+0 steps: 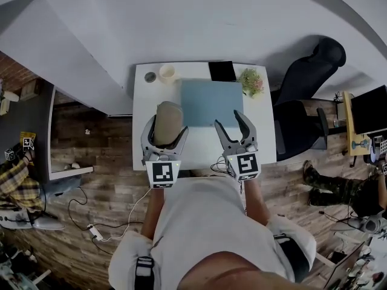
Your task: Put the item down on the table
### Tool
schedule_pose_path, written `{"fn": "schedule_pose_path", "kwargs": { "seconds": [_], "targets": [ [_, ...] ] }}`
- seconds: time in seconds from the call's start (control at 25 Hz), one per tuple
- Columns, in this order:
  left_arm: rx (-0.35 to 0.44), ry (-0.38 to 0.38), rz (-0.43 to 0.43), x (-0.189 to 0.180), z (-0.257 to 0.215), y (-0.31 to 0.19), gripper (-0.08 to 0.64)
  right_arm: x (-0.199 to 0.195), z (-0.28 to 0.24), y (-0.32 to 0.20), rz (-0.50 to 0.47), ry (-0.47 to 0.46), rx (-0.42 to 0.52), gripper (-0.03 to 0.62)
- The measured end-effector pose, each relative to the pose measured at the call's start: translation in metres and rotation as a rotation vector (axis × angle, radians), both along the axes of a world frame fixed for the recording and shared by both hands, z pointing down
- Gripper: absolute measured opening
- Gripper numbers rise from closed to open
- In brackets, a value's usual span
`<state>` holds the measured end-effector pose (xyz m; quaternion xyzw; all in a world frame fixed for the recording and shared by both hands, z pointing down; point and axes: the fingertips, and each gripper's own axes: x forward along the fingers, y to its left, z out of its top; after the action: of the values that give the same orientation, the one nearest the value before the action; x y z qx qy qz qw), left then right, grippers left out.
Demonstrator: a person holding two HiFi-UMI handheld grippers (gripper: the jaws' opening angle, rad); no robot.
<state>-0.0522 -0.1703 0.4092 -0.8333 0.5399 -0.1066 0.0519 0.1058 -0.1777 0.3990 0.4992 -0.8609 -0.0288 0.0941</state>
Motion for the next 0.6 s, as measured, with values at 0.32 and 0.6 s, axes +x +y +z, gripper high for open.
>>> {"fn": "schedule_pose_path", "kwargs": {
  "seconds": [0.32,0.6],
  "targets": [
    [-0.034,0.004,0.010,-0.033,0.019,-0.024,0.413,-0.033,0.007,-0.016,0.012,0.034,-0.021,0.262],
    [-0.096,0.013,0.008,-0.033,0.043,-0.032,0.413,-0.040,0.023,-0.026,-0.012,0.065,-0.075,0.261]
  ]
}}
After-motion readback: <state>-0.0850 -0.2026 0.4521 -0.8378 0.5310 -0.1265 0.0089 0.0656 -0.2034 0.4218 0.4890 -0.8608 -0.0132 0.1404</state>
